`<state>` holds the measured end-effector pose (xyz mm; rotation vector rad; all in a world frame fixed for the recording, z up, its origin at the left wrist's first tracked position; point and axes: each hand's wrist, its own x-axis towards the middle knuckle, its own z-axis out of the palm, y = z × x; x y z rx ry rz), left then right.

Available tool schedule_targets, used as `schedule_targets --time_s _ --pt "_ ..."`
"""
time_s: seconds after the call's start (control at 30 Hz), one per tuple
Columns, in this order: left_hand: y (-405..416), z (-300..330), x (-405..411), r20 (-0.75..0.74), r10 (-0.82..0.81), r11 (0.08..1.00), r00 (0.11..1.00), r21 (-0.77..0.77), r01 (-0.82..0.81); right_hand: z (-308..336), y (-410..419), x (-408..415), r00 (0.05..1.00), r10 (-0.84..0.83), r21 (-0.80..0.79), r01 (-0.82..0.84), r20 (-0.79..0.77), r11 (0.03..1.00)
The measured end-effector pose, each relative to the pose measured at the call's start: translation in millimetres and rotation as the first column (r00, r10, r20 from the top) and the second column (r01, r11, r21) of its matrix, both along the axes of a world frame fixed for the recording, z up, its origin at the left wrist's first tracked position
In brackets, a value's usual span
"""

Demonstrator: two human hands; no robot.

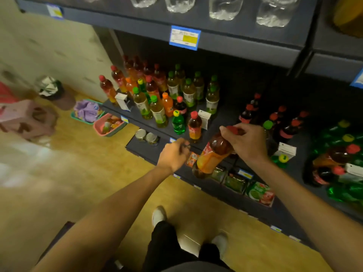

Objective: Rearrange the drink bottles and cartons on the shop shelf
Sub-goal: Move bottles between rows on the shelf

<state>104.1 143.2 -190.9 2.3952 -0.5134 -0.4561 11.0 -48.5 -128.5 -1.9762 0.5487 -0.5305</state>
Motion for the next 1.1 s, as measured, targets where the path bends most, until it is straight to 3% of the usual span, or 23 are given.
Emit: schedule_targets --time_s 0.1,0.53,0.9,1.1 --pt "25 2 15 0.029 0.031 0.999 0.999 -0.026 -0.030 6 22 23 1.000 0.022 0.079 -0.021 -0.014 0.997" --pt "185 8 156 0.075 0.090 0.993 0.993 -0.077 -0.085 18 165 165 0.977 0.205 -0.125 -0.212 -0.067 0.969" --pt "294 7 240 0.063 0.158 0.972 0.985 -0.188 -0.144 17 245 298 0.934 0.283 -0.479 -0.354 -0.216 0.803" --pt "324 -3 273 0.061 0.115 0.980 0.991 -0.170 -0.103 6 271 364 0.904 0.345 -0.487 -0.426 -0.251 0.762"
